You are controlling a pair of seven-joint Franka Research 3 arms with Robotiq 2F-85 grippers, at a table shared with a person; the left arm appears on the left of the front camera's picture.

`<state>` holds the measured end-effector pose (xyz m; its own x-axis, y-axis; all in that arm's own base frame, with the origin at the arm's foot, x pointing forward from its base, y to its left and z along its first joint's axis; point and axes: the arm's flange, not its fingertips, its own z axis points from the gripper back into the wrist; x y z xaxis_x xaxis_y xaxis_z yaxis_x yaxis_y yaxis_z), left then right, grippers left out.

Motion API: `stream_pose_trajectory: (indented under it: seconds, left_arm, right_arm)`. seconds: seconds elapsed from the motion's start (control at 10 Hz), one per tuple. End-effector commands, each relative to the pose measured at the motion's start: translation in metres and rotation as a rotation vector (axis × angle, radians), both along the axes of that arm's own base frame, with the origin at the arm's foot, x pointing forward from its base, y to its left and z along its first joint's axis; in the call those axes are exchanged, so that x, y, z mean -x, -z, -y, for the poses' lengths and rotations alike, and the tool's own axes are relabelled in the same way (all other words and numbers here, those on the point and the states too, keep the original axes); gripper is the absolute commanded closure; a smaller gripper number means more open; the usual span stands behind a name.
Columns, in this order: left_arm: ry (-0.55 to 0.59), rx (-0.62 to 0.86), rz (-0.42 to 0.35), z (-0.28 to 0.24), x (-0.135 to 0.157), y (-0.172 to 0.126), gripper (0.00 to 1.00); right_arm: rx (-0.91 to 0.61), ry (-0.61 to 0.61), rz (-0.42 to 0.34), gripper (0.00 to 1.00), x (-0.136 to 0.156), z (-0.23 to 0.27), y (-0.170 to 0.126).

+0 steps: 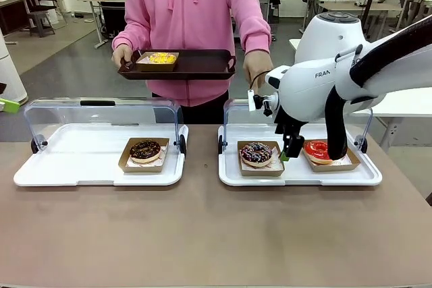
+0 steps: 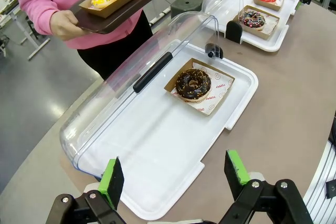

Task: Provide the desired donut to the person.
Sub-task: Pick up and lift the Paper togo box containing the Donut pointed at by the person.

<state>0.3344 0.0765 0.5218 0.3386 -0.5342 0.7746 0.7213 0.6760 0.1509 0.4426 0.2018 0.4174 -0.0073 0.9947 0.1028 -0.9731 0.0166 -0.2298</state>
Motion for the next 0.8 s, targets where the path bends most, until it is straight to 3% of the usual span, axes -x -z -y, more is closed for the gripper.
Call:
stream_pose_trajectory:
  seconds: [0.0,0.1,0.4,0.7]
  left_arm:
    - [-0.016,-0.007,-0.009,0.003,0.004,0.004,0.00]
    - [-0.016,-0.007,-0.009,0.003,0.004,0.004,0.00]
    - [-0.016,-0.007,-0.009,0.003,0.004,0.004,0.00]
    - [-0.016,-0.007,-0.009,0.003,0.004,0.004,0.00]
  right_arm:
    - [0.024,-0.008,-0.021,0.00,-0.005,-0.001,-0.003]
    - [0.000,0.000,0.000,0.00,0.000,0.000,0.000]
    - [-0.020,-0.048,-0.043,0.00,-0.012,-0.003,0.047]
    - [0.010,-0.075,-0.022,0.00,-0.017,-0.005,0.061]
